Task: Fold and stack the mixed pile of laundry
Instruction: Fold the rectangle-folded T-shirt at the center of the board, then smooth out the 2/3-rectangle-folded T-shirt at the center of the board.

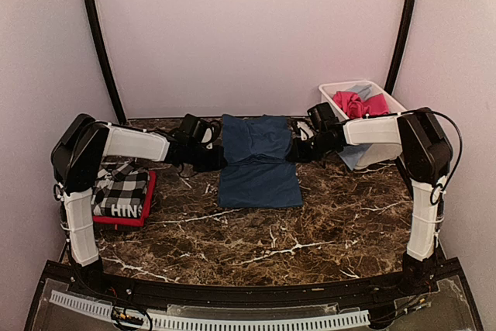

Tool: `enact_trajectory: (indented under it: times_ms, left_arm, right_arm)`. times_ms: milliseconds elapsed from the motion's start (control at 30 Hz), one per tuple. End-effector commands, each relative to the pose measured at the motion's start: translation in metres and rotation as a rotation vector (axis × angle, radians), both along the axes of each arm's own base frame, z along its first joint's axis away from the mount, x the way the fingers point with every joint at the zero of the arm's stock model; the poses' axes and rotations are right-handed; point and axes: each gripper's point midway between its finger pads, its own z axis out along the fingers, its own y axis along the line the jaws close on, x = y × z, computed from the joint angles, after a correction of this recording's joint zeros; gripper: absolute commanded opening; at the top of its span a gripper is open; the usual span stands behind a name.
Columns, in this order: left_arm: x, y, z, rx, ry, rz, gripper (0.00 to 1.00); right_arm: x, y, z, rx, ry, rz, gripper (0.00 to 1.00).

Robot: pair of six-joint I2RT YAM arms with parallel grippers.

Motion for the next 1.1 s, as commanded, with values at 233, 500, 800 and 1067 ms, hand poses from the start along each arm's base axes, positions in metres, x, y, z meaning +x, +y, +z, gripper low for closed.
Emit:
enact_trajectory:
  times_ms: [233,500,800,1067]
  left_arm:
    - [0.031,0.004,0.021,-0.040,-0.048,-0.004,0.34]
    - [0.043,0.042,0.091,-0.037,-0.128,0.029,0.64]
    - [-0.087,-0.010,0.075,-0.177,0.004,-0.248,0.67]
    - [-0.149,-0.059,0.055,-0.405,0.142,-0.387,0.67]
  right_arm:
    - [0.030,0.005,0.042,0.071,-0.100,0.005,0.41]
    - [0.027,-0.023,0.111,0.075,-0.188,-0.023,0.62]
    - [-0.077,0.010,0.094,0.214,-0.038,0.152,0.57]
    - [-0.136,0.056,0.060,0.389,0.139,0.271,0.57]
